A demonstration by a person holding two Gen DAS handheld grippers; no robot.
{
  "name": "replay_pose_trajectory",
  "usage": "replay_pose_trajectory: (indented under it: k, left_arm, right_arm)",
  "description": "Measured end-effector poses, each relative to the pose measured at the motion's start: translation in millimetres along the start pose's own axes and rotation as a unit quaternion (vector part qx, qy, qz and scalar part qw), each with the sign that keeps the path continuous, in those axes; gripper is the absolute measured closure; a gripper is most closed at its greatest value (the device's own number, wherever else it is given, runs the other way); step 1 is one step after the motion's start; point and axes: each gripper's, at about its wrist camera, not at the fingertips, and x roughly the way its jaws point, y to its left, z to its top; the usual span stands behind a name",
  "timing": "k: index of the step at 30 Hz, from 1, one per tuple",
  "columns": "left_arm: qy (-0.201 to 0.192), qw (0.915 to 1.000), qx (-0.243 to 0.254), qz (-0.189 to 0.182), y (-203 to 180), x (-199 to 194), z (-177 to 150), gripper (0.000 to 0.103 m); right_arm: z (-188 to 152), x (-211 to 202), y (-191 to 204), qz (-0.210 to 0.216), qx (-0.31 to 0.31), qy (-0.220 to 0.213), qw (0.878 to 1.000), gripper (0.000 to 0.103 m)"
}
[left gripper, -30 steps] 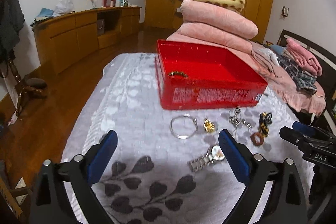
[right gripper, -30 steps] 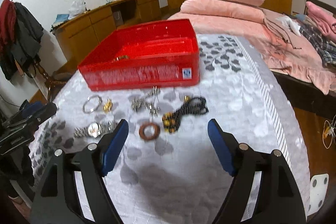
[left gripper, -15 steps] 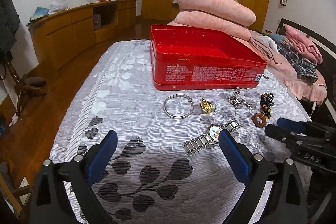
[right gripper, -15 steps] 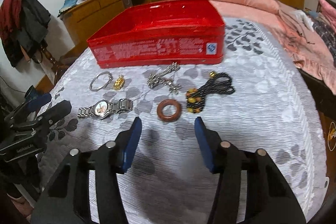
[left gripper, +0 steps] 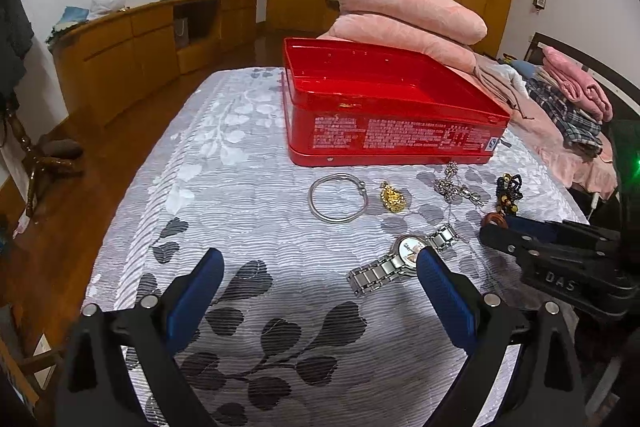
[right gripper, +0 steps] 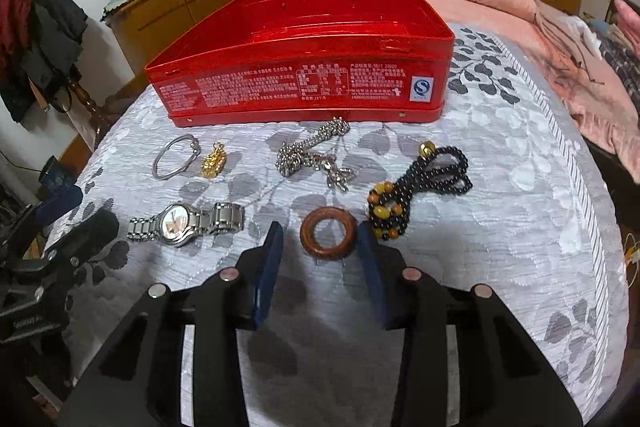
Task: Organize jewelry
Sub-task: 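Withdraw both grippers and move right gripper toward the wooden ring, then grasp wooden ring with right gripper while left gripper grasps silver wristwatch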
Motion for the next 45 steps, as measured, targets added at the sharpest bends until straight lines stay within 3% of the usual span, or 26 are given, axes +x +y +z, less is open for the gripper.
replay_pose_trajectory:
  k: [2, 17, 22, 27, 30, 37, 44, 45]
  left_arm:
    - [0.000, 1.0000, 0.001, -0.003, -0.9, -0.1, 0.5, 0.008]
    - [0.018, 0.9984, 0.035, -0.042, -28.9, 8.7, -1.6, 0.009]
    - [0.037, 0.9954, 0.039, -0.080, -33.8, 12.5, -5.1, 0.036]
    - [0.058, 0.9907, 0.044, -0.115, -38.2, 13.4, -11.2, 0.053]
    - [0.057, 0.9896, 0.042, -0.125, -38.2, 11.1, -10.2, 0.053]
    - [0.048, 0.9939, 0.041, -0.091, -31.7, 19.0, 0.9, 0.050]
    - [0.072, 0.9875, 0.051, -0.131, -35.2, 32.1, 4.5, 0.050]
    - [0.072, 0.9872, 0.049, -0.134, -34.1, 31.0, 4.0, 0.054]
  right_arm:
    - [0.8, 2.1, 2.8, -0.008, -0.007, 0.002, 1.000, 0.074]
    - [-7.9, -33.1, -19.0, -0.013, 0.011, -0.030, 0.999, 0.074]
    - [-10.5, -32.1, -18.9, -0.003, 0.016, -0.028, 0.999, 0.074]
    - [-10.9, -31.1, -20.2, 0.004, 0.022, -0.025, 0.999, 0.074]
    - [-10.4, -30.6, -22.3, 0.005, 0.025, -0.025, 0.999, 0.074]
    - [-12.1, -31.4, -24.1, 0.003, 0.026, -0.026, 0.999, 0.074]
    - [-12.7, -29.9, -26.8, 0.001, 0.031, -0.024, 0.999, 0.074]
    - [-12.7, -30.1, -27.0, 0.001, 0.032, -0.024, 0.999, 0.074]
